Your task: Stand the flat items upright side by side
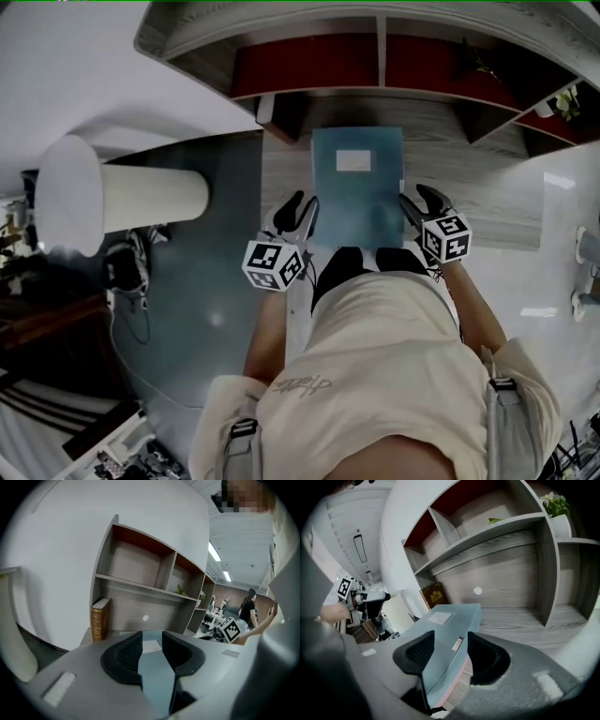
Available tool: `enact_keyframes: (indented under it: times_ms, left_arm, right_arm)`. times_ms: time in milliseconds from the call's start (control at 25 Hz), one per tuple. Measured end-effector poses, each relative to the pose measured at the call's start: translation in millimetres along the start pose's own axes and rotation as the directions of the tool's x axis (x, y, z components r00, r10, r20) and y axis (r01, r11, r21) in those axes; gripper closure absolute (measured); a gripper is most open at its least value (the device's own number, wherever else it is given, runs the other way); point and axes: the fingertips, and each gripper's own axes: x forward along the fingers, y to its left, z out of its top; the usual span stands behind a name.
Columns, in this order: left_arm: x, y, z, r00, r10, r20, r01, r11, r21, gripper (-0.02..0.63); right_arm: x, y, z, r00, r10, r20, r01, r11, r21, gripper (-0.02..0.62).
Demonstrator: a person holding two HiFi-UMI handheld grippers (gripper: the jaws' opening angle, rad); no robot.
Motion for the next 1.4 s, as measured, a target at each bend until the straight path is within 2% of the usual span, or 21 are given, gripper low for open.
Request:
enact_keyframes:
  times_ms: [160,320,520,760,880,960,1160,1320,1400]
  left_arm:
    - [18,12,-7,0.998,-0.068,-0.004,0.068,0.996,-0.053,0.457]
    - [32,24,-31,0.992,-0.108,-0.071,0.103,0.993,-0.065,0.440]
    - [42,37,-61,0.980,-0.151,-0.127,0.134,0.982,-0.135,0.439]
    - [49,46,-82,0.967,-0.189,-0.168,0.161,0.972,-0.168,0.435]
    - [48,44,-93,0.961,-0.201,-0.189,0.164,0.967,-0.198,0.434]
    - [47,45,-97,0.958,-0.205,-0.202,0.165,0.966,-0.198,0.434]
    - [47,47,-105,0.953,-0.197,-0.231,0.152,0.968,-0.200,0.434]
    - [48,47,-115,0.946,-0.196,-0.257,0.141,0.966,-0.215,0.422]
    - [47,50,-119,0.948,-0.188,-0.259,0.127,0.964,-0.234,0.414]
  right_arm:
    - [4,-3,-6,0.998,-0.047,-0.039,0.049,0.997,0.059,0.382]
    - [9,-9,-24,0.991,-0.087,-0.097,0.101,0.984,0.150,0.382]
    - [13,-16,-43,0.977,-0.113,-0.183,0.149,0.969,0.198,0.382]
    - [28,-12,-51,0.973,-0.016,-0.230,0.095,0.937,0.338,0.380]
    - [29,-11,-55,0.972,0.076,-0.223,0.035,0.890,0.455,0.380]
    - [29,-13,-53,0.969,0.112,-0.219,0.009,0.872,0.489,0.362]
    - [33,-2,-59,0.953,0.149,-0.264,-0.011,0.887,0.462,0.351]
    - [35,-1,-61,0.952,0.181,-0.247,-0.043,0.878,0.477,0.351]
    - [34,0,-60,0.949,0.183,-0.257,-0.046,0.887,0.460,0.356]
